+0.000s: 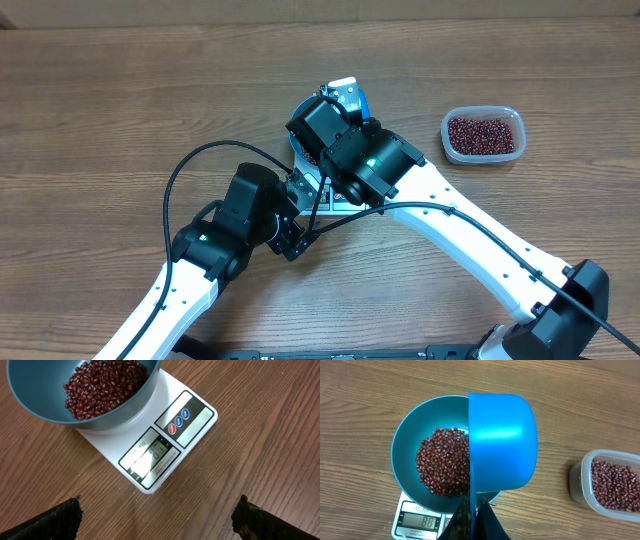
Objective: Scoop item into bowl and weigh 150g on scale
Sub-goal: 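Tip the scoop further over the bowl to empty remaining beans, right gripper, then move the empty blue scoop back over the bean tub, right gripper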
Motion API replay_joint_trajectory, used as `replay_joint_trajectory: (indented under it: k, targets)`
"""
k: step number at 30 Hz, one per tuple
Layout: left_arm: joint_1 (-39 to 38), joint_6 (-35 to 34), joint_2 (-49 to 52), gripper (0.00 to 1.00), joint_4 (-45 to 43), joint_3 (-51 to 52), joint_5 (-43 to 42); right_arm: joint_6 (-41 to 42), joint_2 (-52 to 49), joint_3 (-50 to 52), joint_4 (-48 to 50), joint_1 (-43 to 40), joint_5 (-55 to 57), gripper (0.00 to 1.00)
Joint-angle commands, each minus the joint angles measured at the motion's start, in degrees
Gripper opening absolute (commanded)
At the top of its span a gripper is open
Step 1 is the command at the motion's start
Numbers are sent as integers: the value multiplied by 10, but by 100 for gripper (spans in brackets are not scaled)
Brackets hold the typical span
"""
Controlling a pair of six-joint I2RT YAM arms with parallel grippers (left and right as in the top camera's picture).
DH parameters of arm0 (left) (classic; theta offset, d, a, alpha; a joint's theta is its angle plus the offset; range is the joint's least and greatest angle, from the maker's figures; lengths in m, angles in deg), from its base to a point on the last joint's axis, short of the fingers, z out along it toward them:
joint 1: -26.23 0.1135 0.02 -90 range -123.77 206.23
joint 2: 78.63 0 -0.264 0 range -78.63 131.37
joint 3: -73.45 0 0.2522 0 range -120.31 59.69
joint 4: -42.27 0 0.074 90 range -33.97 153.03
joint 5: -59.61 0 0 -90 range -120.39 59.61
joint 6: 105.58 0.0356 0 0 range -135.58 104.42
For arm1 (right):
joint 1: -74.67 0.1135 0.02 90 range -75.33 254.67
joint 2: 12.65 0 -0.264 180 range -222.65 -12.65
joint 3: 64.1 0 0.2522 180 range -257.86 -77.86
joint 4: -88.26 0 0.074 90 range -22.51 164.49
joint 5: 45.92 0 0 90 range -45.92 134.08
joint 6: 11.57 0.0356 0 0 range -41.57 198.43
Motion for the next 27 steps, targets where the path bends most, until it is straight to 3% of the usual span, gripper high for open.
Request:
replay_joint_trajectory:
  k: [1, 14, 24, 27]
  targets:
    - [3, 9, -6, 99, -2, 3, -9, 33, 5, -22, 5, 2, 5, 4]
    - [3, 9, -6, 99, -2, 3, -9, 98, 40, -99, -48, -68, -10, 4]
    - [3, 9, -6, 99, -2, 3, -9, 116, 40, -135, -150, -220, -79, 4]
    - [3, 9, -6, 100, -2, 3, -9, 86, 39, -135, -156, -274, -113, 4]
